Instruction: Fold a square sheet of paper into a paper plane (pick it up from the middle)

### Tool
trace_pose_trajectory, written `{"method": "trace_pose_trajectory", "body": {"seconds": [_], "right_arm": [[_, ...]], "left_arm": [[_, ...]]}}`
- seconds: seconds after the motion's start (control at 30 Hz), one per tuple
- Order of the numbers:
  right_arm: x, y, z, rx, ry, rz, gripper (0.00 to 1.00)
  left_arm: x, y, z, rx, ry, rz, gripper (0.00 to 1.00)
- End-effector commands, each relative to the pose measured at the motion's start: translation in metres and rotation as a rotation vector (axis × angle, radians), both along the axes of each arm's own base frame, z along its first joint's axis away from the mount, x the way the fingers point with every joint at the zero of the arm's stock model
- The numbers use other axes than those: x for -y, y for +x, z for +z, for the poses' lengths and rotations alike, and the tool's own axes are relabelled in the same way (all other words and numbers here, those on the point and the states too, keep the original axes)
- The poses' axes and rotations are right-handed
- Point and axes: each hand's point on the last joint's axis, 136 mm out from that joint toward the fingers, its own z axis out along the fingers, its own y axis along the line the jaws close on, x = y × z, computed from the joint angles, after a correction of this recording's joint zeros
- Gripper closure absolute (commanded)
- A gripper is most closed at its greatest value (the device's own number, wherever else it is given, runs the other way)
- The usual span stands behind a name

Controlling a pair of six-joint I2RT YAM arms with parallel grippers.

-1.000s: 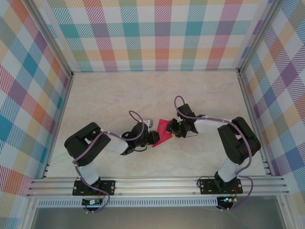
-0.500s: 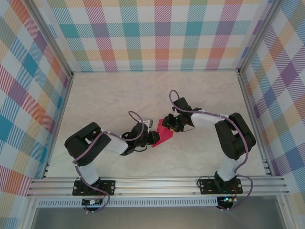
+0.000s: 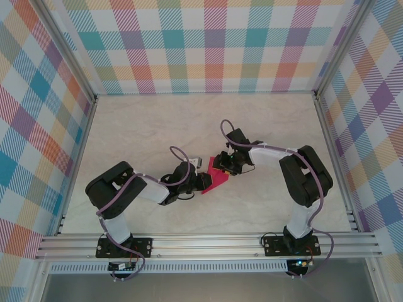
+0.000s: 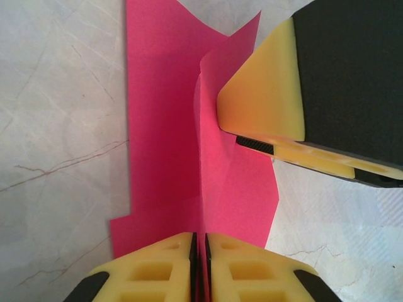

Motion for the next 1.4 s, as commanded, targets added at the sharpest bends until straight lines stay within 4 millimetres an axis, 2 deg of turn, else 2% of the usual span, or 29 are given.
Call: {"method": "trace_pose_trajectory", "body": {"seconds": [0.0, 0.2, 0.37, 0.5, 0.63, 0.7, 0.8, 0.9, 1.13, 1.37], "right_arm": [[0.010, -0.008, -0.018, -0.046, -0.086, -0.002, 0.52], [0.023, -0.015, -0.032, -0.079, -0.157, -0.027, 0.54], [0.030, -0.017, -0.038, -0.087, -0.192, -0.049, 0.58], [0.032, -0.019, -0.041, -0.090, -0.201, -0.056, 0.59], [0.033, -0.020, -0.042, -0.090, -0.196, -0.059, 0.59], [0.033, -0.021, -0.042, -0.084, -0.190, -0.058, 0.59], [0.031, -0.021, -0.040, -0.079, -0.177, -0.048, 0.58], [0.026, -0.021, -0.037, -0.071, -0.153, -0.029, 0.57], [0.020, -0.022, -0.037, -0.063, -0.122, 0.021, 0.53], [0.026, -0.025, -0.047, -0.081, -0.170, 0.041, 0.50]], "left_arm": [[-0.011, -0.002, -0.013, -0.036, 0.033, 0.022, 0.82], [-0.017, -0.001, 0.003, -0.014, 0.049, 0.041, 0.67], [-0.033, 0.000, 0.024, 0.020, 0.092, 0.086, 0.54], [-0.040, 0.000, 0.045, 0.063, 0.094, 0.099, 0.48], [-0.028, -0.002, 0.065, 0.087, 0.034, 0.047, 0.44], [-0.017, -0.004, 0.069, 0.075, 0.007, 0.005, 0.45], [-0.006, -0.004, 0.065, 0.043, -0.017, -0.025, 0.52], [-0.004, -0.002, 0.055, 0.005, -0.011, -0.021, 0.61], [-0.007, -0.001, 0.038, -0.048, 0.021, -0.003, 0.64], [-0.007, -0.004, 0.028, -0.092, 0.018, 0.000, 0.69]]}}
